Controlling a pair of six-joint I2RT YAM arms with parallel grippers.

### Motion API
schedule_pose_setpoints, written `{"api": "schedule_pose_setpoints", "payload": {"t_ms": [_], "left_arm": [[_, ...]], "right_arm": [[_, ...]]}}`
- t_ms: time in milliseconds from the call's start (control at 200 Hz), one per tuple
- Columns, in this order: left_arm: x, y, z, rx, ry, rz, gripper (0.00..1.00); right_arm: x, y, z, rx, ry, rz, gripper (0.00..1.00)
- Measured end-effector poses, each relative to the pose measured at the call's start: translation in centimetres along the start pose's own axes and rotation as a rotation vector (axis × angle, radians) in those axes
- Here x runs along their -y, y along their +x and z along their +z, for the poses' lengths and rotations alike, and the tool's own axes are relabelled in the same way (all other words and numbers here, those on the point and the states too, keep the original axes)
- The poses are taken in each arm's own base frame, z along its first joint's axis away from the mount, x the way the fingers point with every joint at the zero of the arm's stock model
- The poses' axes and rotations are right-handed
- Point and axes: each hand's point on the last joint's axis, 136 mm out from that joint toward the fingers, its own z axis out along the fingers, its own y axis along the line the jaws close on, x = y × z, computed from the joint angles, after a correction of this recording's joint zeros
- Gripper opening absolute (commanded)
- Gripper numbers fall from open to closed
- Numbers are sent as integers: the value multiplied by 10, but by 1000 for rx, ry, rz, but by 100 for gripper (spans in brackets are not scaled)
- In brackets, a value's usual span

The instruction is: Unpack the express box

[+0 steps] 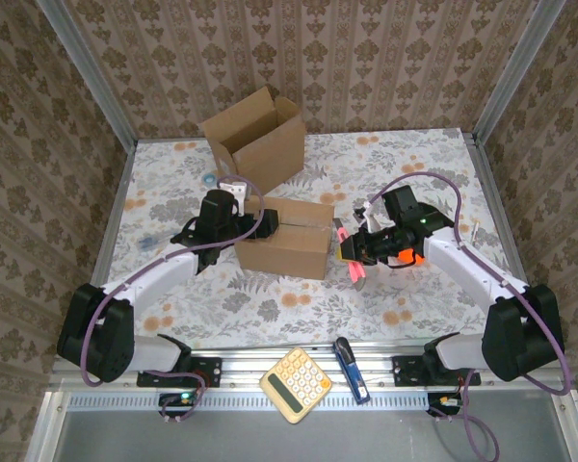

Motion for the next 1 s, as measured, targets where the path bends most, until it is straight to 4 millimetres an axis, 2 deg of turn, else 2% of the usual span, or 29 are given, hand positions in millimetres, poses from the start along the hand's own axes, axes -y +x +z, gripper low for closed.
{"api": "schedule_pose_setpoints", "payload": {"t_ms": [1000], "left_arm": [[-1, 2, 1, 6, 3, -7, 100]], "right_arm": [[-4, 9, 12, -22, 12, -22, 0]]}}
